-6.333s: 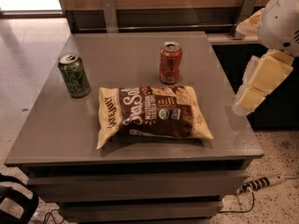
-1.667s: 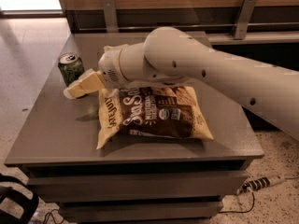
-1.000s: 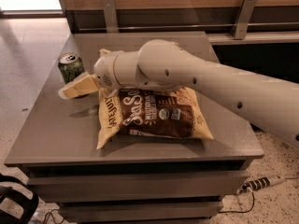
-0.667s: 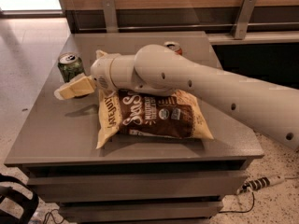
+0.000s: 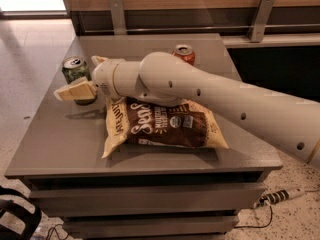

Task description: Pick green can

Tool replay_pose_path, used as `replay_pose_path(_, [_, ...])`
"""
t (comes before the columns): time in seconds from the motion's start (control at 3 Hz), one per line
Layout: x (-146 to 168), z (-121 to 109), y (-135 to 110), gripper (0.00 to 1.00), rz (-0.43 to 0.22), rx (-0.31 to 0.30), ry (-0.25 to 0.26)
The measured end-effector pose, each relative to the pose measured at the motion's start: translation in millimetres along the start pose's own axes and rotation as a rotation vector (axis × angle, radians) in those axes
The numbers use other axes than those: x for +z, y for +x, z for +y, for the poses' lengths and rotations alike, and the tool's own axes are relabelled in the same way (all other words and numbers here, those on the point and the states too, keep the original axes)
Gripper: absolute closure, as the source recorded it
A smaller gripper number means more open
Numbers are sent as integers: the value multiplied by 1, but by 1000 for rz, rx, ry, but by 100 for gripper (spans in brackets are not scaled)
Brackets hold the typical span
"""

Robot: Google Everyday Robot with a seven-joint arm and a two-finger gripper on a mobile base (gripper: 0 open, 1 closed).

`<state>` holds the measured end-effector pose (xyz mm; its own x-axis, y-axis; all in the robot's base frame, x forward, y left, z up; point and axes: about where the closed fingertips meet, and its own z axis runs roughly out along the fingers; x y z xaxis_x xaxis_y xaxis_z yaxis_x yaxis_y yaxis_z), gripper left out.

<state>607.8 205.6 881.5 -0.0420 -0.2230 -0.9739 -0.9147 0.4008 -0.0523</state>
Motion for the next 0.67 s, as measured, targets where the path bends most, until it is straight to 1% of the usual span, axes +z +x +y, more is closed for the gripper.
replay_pose_path(0.67, [2, 4, -2, 65, 0, -3, -6])
